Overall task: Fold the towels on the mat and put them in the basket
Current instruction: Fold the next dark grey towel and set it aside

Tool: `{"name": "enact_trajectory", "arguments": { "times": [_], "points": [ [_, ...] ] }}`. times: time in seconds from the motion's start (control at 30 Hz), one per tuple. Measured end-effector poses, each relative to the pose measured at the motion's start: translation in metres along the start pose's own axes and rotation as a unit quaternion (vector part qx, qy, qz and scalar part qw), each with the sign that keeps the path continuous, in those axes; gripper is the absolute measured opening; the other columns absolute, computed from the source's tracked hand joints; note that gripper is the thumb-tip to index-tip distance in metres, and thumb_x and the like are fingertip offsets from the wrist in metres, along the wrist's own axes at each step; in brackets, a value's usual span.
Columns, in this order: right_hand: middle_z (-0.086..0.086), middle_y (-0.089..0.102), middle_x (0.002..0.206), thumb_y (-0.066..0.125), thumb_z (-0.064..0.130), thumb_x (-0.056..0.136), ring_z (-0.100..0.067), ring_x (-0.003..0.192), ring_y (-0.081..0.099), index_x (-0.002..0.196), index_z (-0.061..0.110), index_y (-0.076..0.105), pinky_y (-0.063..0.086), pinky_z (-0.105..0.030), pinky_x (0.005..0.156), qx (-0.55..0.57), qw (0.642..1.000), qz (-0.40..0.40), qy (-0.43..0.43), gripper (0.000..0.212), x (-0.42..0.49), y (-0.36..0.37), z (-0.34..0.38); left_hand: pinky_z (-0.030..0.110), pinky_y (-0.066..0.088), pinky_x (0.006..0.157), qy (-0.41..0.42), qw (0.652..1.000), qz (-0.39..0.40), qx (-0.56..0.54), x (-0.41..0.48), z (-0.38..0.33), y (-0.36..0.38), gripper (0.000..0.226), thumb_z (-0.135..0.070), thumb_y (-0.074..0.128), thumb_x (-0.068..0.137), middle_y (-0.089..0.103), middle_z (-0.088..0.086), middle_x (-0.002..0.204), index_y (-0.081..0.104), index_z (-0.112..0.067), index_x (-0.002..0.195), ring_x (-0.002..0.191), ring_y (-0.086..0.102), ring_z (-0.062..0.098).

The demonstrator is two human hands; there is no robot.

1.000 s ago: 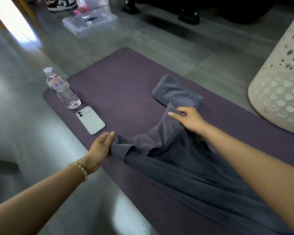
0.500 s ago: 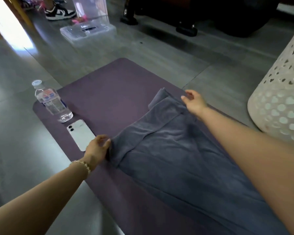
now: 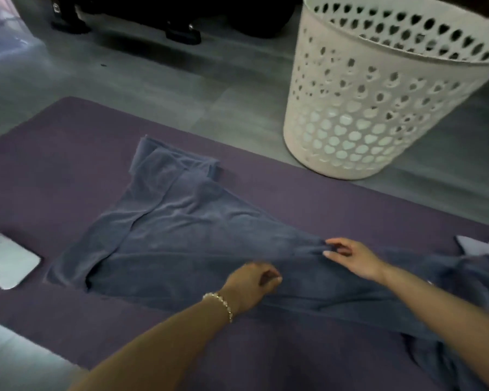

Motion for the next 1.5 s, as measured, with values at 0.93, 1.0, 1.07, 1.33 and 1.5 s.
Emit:
{"name": "enact_trajectory", "arguments": {
  "times": [0.93,1.0,1.07,1.33,1.5],
  "points": [
    [0.003,0.059,0.067,0.067,0.012,0.087,0.006,0.058,0.052,0.070,0.012,0.062,0.044,-0.014,0.068,0.196,0.954,-0.226,-0.013,0.018,-0.131,-0.104,-0.128,0.016,0.046,0.073,-0.058,0.953,0.221,-0.198,0.042,-0.134,0.142,0.042,-0.048,0.032,0.099,0.062,-0.002,0.097,0.061,-0.018,0.100,0.086,0.057,0.007],
    [0.010,0.063,0.070,0.062,0.011,0.090,0.007,0.064,0.055,0.077,0.016,0.063,0.045,-0.013,0.070,0.235,0.965,-0.107,-0.045,0.014,-0.131,-0.069,-0.096,0.027,0.049,0.087,-0.115,0.898,0.223,-0.362,0.044,-0.146,0.141,0.053,-0.055,0.026,0.097,0.060,0.001,0.115,0.055,-0.016,0.119,0.107,0.059,0.018],
    [0.014,0.068,0.078,0.058,0.014,0.093,0.002,0.073,0.061,0.090,0.019,0.065,0.048,-0.016,0.070,0.274,0.961,0.042,-0.023,0.008,-0.135,-0.027,-0.076,0.031,0.051,0.084,-0.145,0.866,0.224,-0.423,0.042,-0.152,0.141,0.051,-0.056,0.033,0.096,0.067,0.001,0.107,0.063,-0.016,0.105,0.102,0.063,0.018],
    [0.001,0.067,0.091,0.060,0.019,0.092,-0.008,0.075,0.059,0.088,0.018,0.064,0.047,-0.010,0.060,0.306,0.941,-0.140,0.021,0.006,-0.123,-0.078,-0.094,0.009,0.048,0.058,-0.095,0.929,0.055,-0.354,0.051,-0.110,0.101,0.026,-0.028,0.047,0.099,0.071,-0.007,0.083,0.069,-0.013,0.095,0.081,0.065,0.007],
    [-0.001,0.061,0.113,0.069,0.021,0.086,-0.013,0.102,0.054,0.106,0.016,0.063,0.039,-0.017,0.085,0.179,0.951,-0.253,0.024,0.021,-0.081,-0.104,-0.115,0.014,0.044,0.067,-0.029,0.988,0.006,-0.154,0.046,-0.074,0.062,0.040,-0.030,0.049,0.098,0.065,0.006,0.078,0.064,0.003,0.081,0.074,0.058,0.012]
  ]
}}
Point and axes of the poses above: each hand's wrist, its own x-axis towards the middle knuckle, its own y-axis out of the palm, z = x × y, the point moved 8 cm from there along x, towards the middle knuckle
